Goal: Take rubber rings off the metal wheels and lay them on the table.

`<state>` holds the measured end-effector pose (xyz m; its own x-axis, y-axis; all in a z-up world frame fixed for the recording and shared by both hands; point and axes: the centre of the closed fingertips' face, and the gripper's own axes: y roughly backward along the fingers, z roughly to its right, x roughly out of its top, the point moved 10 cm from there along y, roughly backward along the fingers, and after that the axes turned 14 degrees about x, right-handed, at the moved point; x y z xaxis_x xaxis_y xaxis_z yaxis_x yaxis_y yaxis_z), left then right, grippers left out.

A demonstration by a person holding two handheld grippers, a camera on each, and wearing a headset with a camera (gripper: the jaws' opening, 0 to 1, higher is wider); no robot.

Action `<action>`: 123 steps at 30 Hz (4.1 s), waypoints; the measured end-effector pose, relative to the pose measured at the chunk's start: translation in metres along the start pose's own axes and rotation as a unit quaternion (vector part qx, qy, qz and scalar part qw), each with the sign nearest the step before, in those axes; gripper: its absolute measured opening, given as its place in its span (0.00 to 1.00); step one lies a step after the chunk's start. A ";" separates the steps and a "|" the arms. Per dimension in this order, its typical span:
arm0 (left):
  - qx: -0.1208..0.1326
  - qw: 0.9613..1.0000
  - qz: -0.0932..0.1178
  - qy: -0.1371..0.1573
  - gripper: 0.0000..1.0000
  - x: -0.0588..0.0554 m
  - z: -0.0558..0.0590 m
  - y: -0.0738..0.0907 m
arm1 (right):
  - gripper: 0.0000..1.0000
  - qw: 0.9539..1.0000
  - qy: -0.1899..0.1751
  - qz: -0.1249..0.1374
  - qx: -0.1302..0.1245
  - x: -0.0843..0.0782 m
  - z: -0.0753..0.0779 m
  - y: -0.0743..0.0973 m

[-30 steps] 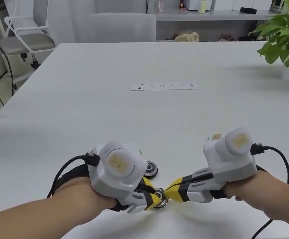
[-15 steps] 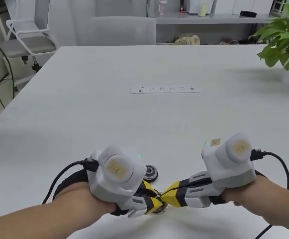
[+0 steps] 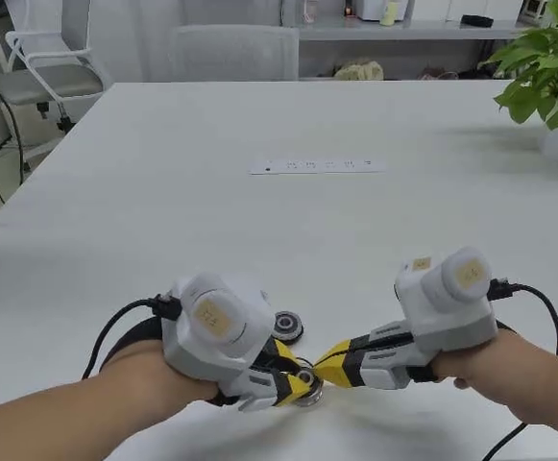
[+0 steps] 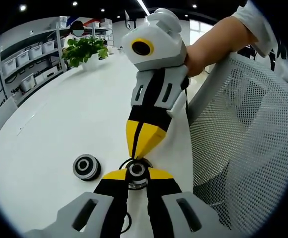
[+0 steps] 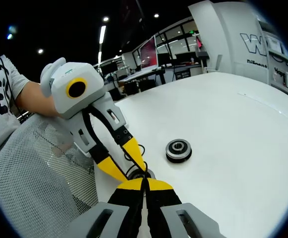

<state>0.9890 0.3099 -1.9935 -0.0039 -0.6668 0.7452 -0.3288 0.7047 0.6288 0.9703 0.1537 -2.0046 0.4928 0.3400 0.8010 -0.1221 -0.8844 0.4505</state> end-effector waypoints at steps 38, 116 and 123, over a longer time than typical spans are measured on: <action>-0.009 0.996 0.054 0.068 0.60 0.016 -0.022 0.040 | 0.00 1.000 0.002 0.005 0.012 0.014 -0.003 0.001; 0.053 0.992 0.017 0.113 0.75 -0.031 -0.031 0.099 | 0.10 0.999 -0.026 0.030 0.007 0.037 0.006 -0.049; 0.054 0.993 0.018 0.107 0.73 -0.024 -0.037 0.093 | 0.14 0.999 -0.025 0.045 -0.001 0.038 0.007 -0.036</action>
<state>0.9938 0.4005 -1.9446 0.1797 -0.5667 0.8041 -0.4307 0.6895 0.5823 0.9995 0.1963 -1.9936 0.5229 0.2422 0.8172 -0.1694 -0.9101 0.3782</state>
